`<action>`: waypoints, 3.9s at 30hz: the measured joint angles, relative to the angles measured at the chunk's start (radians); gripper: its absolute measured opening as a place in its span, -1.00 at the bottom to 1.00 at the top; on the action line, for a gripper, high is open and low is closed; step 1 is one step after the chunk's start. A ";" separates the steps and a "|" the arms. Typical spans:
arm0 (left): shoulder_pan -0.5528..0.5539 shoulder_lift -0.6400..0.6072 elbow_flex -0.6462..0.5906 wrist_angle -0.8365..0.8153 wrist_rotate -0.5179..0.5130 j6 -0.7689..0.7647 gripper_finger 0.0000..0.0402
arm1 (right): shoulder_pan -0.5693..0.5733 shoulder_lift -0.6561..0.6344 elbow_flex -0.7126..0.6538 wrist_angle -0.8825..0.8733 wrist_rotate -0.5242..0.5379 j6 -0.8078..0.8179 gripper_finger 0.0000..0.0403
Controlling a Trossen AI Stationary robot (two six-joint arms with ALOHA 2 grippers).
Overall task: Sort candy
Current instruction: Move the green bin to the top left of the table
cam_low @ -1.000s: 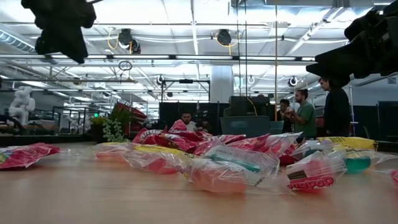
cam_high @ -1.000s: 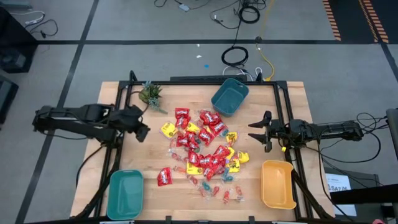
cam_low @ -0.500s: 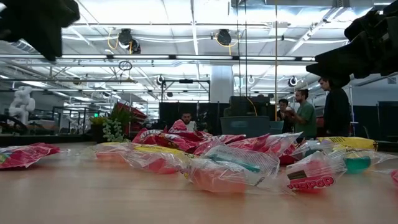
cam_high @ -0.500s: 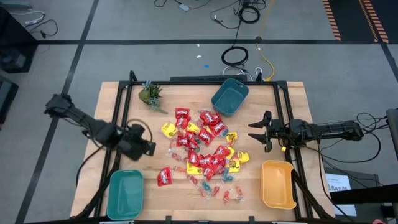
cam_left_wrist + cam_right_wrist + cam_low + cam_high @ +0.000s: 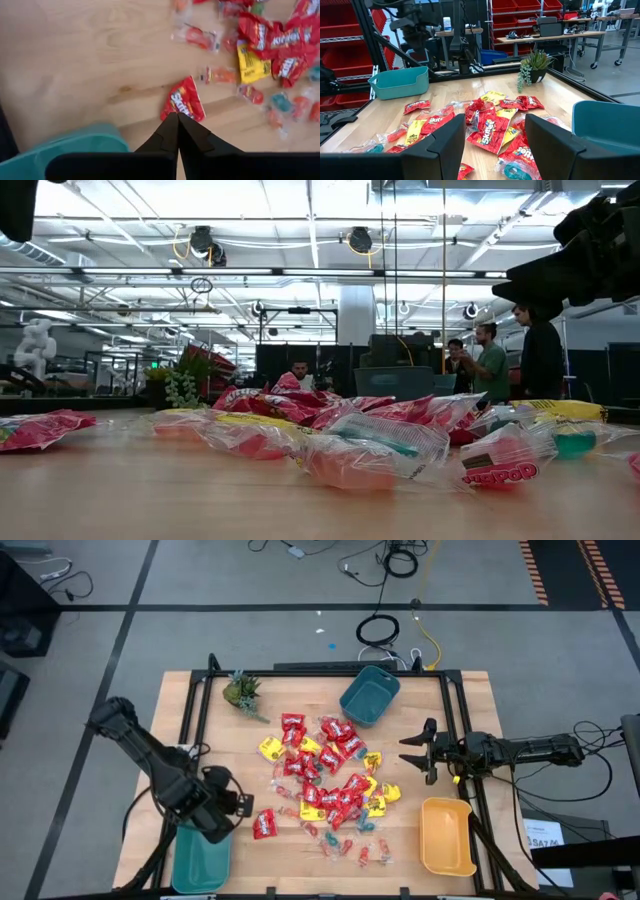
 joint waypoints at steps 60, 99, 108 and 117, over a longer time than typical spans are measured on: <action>-0.062 0.178 0.000 0.287 0.062 -0.110 -0.39 | 0.000 0.000 0.000 0.000 0.000 0.000 -0.02; -0.124 0.383 0.000 0.298 0.321 -0.139 -0.39 | 0.000 0.000 0.000 0.001 0.000 0.000 -0.02; -0.117 0.389 0.000 0.425 0.302 -0.136 -0.39 | 0.000 0.000 0.000 0.001 0.000 0.000 -0.02; -0.116 0.368 0.000 0.402 0.301 -0.136 -0.39 | 0.000 0.000 0.000 0.000 0.000 0.000 -0.02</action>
